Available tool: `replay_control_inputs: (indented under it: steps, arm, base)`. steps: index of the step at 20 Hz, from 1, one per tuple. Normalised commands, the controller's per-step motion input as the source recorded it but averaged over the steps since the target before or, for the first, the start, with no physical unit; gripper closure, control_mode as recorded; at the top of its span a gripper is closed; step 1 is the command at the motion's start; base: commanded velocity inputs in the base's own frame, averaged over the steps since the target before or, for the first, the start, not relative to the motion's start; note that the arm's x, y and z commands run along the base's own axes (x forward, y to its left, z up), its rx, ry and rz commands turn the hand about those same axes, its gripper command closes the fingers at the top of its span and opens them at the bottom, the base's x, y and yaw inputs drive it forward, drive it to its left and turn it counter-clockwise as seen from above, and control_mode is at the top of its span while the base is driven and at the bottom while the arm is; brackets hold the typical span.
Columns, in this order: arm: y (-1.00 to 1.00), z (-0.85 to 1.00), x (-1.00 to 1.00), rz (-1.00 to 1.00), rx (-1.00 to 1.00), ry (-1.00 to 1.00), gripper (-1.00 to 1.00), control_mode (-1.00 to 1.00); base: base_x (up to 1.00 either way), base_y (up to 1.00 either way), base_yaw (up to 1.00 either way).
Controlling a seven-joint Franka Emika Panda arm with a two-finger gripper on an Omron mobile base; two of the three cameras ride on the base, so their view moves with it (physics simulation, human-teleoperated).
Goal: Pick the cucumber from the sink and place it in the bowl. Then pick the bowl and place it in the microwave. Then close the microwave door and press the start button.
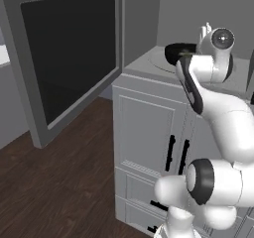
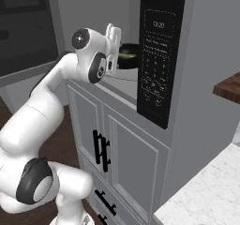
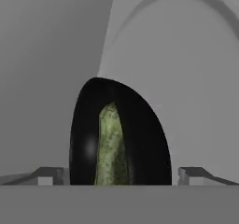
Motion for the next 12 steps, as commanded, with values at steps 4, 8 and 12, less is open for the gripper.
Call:
replay_control_inputs:
  steps: [4, 8, 12]
  arm:
    - [0.3, 0.51, -0.92, 0.06, 0.0, -0.06, -1.0, -1.0]
    - [0.36, 0.47, -0.97, 0.07, 0.0, -0.01, -1.0, -1.0]
    - [0.32, 0.27, -1.0, 0.08, 0.02, 0.0, -1.0, -1.0]
  base:
    - [0.0, 0.0, 0.0]
    - [0.0, 0.0, 0.0]
    - [0.0, 0.0, 0.0]
